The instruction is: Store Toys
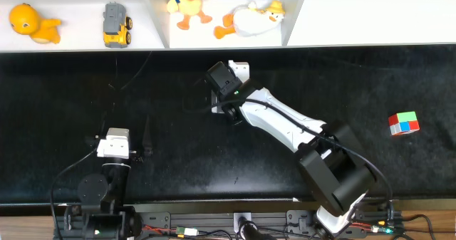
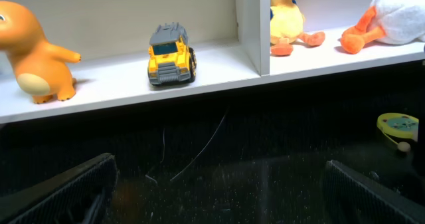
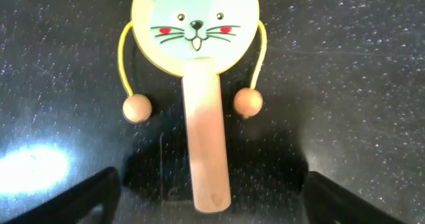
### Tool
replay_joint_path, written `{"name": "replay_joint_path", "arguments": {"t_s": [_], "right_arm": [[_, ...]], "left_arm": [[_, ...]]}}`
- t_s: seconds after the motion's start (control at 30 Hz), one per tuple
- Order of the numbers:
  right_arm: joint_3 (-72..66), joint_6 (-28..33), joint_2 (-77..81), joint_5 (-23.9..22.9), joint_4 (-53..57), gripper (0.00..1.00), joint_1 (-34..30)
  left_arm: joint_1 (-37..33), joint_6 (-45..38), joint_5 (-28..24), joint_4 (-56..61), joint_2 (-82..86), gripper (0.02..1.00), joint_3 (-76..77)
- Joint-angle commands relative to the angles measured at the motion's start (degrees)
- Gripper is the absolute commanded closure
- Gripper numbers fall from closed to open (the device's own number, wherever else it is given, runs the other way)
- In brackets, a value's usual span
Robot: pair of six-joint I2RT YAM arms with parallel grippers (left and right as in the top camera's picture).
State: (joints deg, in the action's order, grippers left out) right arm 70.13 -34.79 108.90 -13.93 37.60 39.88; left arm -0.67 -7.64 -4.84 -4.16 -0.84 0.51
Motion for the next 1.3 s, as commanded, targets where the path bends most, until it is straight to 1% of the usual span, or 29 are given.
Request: {"name": "replay_joint_path", "arguments": {"t_s": [0.03,0.07,0.1,0.13,0.17,0.33,0.43,0.53,0.6,0.73,0.83,0.9,0.97,1.07,1.2,1.3], "right_arm": [[1.4,0.1,2.1,0.0,-0.4,0.310,-0.6],[1.4,0.1,2.3,-0.1,-0.4,0.450,-0.6],[1.4,0.1,2.4,-0.1,-0.4,0.560,-0.6],[1.4,0.1,2.4,-0.1,-0.3,0.592,-0.6],[1.4,0.1,2.4,-0.1,-0.3,0.647,-0.6],[1.4,0.1,2.4,-0.8,-0.3,0.801,-0.6],[1.4,0.1,1.9,-0.8,-0.2,0.947,-0.6],[0.7,0.2,-0.1,-1.3,0.5,0.956,-0.6],[-1.3,0.1,-3.1,-2.6,0.9,0.958,-0.9],[-11.0,0.1,-14.1,-5.0,1.0,0.954,-2.4],[-19.5,0.1,-25.0,-5.2,2.1,0.958,-5.4],[-22.6,0.4,-32.0,-5.8,5.0,0.958,-8.7],[-22.9,3.7,-36.3,-6.1,8.3,0.958,-12.6],[-21.0,13.7,-38.6,-5.0,10.0,0.958,-19.0],[-14.8,25.3,-35.6,-2.5,11.3,0.958,-26.8],[-8.6,33.3,-30.9,-1.9,11.3,0.961,-31.6]], "left_arm": [[0.4,0.6,0.5,-0.3,0.7,0.020,0.0],[0.4,0.6,0.5,-0.3,0.7,0.020,0.0],[0.4,0.6,0.5,-0.3,0.7,0.020,0.0],[0.4,0.6,0.5,-0.3,0.7,0.020,0.0],[0.4,0.6,0.5,-0.3,0.7,0.020,0.0],[0.4,0.6,0.5,-0.3,0.7,0.020,0.0],[0.4,0.6,0.5,-0.3,0.7,0.023,0.0],[0.4,0.6,0.5,-0.3,0.7,0.020,0.0],[0.4,0.6,0.5,-0.3,0.7,0.020,0.0],[0.4,0.6,0.5,-0.3,0.7,0.020,0.0],[0.4,0.6,0.5,-0.3,0.7,0.020,0.0],[0.4,0.6,0.5,-0.3,0.7,0.020,0.0],[0.4,0.6,0.5,-0.3,0.7,0.020,0.0],[0.4,0.6,0.5,-0.3,0.7,0.020,0.0],[0.4,0.6,0.5,-0.3,0.7,0.020,0.0],[0.4,0.6,0.5,-0.3,0.7,0.020,0.0]]}}
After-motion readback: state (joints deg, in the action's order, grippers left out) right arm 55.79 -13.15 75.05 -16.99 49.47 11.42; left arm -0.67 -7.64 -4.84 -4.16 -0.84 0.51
